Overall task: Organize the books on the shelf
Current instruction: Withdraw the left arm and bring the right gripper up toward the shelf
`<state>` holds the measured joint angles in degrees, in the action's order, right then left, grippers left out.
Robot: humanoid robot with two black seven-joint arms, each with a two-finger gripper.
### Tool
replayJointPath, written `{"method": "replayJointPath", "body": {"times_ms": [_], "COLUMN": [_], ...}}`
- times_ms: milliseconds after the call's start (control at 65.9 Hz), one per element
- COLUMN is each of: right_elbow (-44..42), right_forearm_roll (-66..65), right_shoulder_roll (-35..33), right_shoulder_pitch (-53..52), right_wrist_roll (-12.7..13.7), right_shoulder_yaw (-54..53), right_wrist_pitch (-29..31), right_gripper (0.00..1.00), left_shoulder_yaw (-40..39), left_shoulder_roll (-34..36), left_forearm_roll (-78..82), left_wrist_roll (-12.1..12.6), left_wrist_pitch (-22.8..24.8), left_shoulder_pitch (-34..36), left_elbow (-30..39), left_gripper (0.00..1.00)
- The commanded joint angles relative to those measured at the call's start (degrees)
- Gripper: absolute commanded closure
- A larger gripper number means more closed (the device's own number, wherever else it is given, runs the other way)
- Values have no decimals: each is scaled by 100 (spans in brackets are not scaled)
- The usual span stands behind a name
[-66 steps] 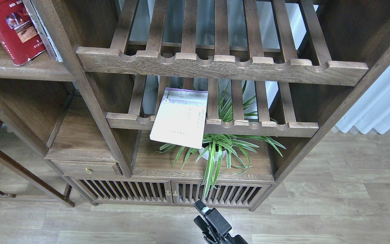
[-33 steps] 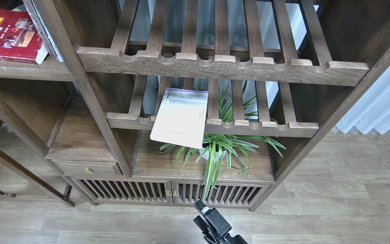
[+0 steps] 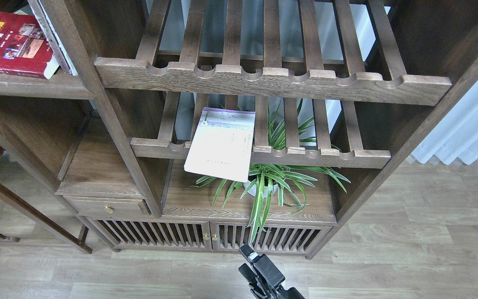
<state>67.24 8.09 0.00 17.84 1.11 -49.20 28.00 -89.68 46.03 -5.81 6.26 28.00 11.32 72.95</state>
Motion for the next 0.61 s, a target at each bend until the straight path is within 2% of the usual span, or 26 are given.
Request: {"method": "replayJointPath", "body": {"times_ms": [0,288,592], "right_elbow": [0,-9,-79], "right_forearm_roll": [-1,17,35], "right_shoulder_roll": [0,0,0], "right_shoulder_pitch": [0,-9,-211], "right_wrist_roll": [4,-5,-23], "right_shoulder_yaw": [15,15,15], "right_wrist_pitch": [0,0,0], "right_gripper": [1,1,1], "left_shoulder_yaw": [-67,-102,-40], "left_shoulder_roll": [-120,-594,-1368], "left_forearm_roll": [-8,-16,1], "left_wrist_roll": [7,33,86], "left_wrist_pitch": [0,0,0], "left_shoulder_pitch": [-341,-1000,-1808], "left_elbow": [149,588,562], "left_gripper": [46,40,35]}}
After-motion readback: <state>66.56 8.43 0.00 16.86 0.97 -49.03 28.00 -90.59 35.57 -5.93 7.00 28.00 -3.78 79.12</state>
